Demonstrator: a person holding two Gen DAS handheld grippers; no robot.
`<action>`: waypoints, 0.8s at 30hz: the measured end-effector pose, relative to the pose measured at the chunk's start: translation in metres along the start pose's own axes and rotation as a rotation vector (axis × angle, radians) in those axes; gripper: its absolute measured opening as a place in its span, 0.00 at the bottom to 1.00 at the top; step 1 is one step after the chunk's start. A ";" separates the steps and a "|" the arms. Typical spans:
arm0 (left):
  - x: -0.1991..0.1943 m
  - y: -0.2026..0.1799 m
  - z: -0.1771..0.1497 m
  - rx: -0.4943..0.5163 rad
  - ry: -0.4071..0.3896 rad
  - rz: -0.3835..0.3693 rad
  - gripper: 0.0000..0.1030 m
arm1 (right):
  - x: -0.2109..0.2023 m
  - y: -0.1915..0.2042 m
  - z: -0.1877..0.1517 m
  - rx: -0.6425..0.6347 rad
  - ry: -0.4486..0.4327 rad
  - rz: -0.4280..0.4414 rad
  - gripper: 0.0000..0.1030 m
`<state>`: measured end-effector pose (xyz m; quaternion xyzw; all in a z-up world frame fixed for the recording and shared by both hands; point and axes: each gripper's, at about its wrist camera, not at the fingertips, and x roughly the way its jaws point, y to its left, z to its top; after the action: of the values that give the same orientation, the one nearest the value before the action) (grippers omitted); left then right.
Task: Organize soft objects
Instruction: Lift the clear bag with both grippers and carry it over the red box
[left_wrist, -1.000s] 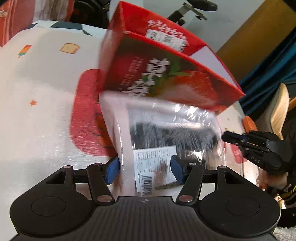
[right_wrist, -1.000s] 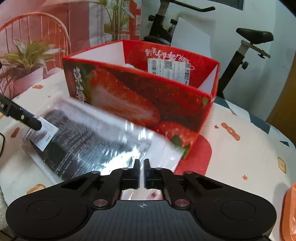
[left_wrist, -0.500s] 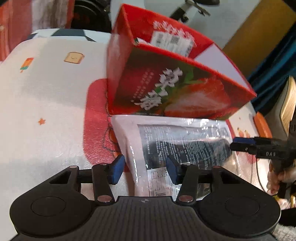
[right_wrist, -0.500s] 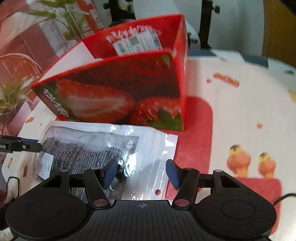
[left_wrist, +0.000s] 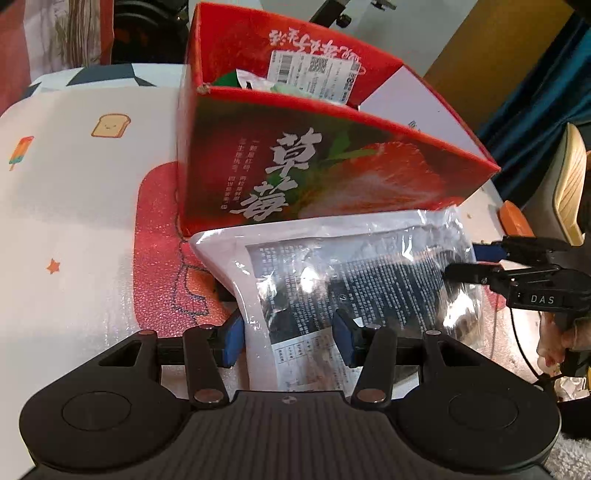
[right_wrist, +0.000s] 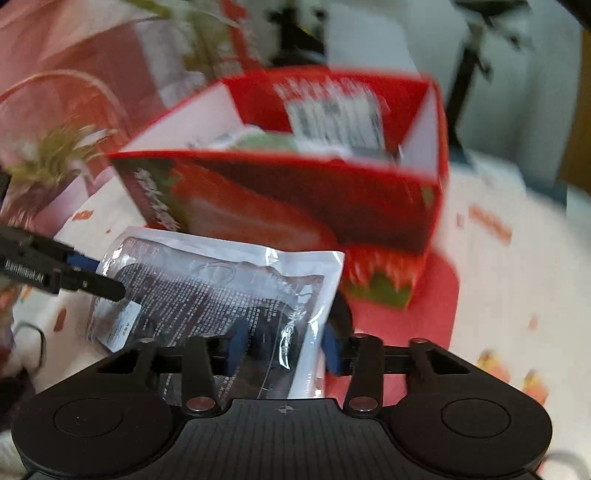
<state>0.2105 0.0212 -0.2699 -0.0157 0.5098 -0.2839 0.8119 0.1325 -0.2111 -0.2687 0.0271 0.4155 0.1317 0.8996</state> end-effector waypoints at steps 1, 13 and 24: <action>-0.002 0.000 -0.001 -0.001 -0.007 -0.002 0.50 | -0.004 0.005 0.001 -0.042 -0.013 -0.012 0.30; -0.064 -0.011 -0.011 0.026 -0.156 0.011 0.50 | -0.057 0.030 0.024 -0.219 -0.198 -0.046 0.24; -0.117 -0.037 0.018 0.069 -0.368 0.050 0.50 | -0.084 0.019 0.073 -0.262 -0.341 -0.060 0.24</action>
<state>0.1718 0.0412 -0.1533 -0.0267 0.3428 -0.2735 0.8983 0.1311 -0.2105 -0.1556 -0.0807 0.2374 0.1511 0.9562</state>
